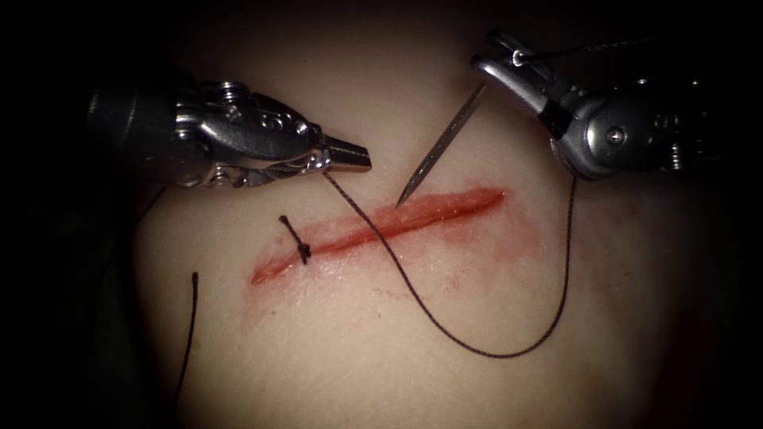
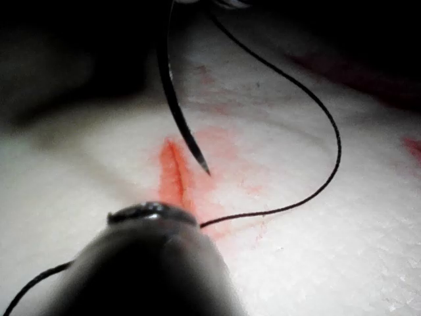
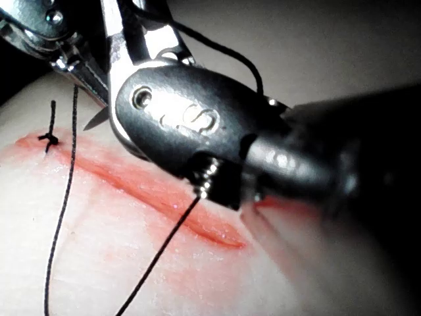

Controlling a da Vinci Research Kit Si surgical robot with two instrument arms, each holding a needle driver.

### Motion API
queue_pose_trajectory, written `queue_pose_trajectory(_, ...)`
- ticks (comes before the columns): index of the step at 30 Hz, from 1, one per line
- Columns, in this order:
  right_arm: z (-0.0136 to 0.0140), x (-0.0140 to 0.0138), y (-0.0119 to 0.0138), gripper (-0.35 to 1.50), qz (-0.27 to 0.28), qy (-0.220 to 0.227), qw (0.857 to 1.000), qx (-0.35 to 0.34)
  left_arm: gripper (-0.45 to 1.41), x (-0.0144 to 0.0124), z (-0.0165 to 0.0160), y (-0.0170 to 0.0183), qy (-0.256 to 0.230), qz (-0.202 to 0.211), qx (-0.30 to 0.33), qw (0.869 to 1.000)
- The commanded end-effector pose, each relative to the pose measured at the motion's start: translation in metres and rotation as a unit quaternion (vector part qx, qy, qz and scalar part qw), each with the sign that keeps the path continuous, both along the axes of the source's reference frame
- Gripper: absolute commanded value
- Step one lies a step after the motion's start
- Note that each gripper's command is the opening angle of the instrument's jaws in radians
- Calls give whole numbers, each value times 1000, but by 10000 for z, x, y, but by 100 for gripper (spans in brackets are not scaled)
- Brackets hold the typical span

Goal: Wound Closure

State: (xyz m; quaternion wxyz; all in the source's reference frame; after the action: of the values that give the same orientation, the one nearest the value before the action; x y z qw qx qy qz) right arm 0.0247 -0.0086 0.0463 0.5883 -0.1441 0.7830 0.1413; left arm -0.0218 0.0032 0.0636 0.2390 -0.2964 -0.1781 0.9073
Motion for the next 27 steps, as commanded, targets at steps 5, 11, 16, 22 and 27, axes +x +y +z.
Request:
queue_pose_trajectory(5,2,8,2,-35,-1,2,1000,2,-45,-11,35,-37,61,63,28,996)
queue_pose_trajectory(11,3,6,3,-35,-3,5,1000,8,-45,-18,27,-64,63,70,66,993)
queue_pose_trajectory(16,4,6,4,-35,-4,5,1000,10,-45,-23,6,-86,80,34,85,993)
queue_pose_trajectory(22,8,6,3,-35,1,4,1000,13,-28,-35,-25,-111,116,-53,52,990)
queue_pose_trajectory(27,8,10,2,-35,0,5,1000,16,-27,-41,-26,-108,127,-84,24,988)
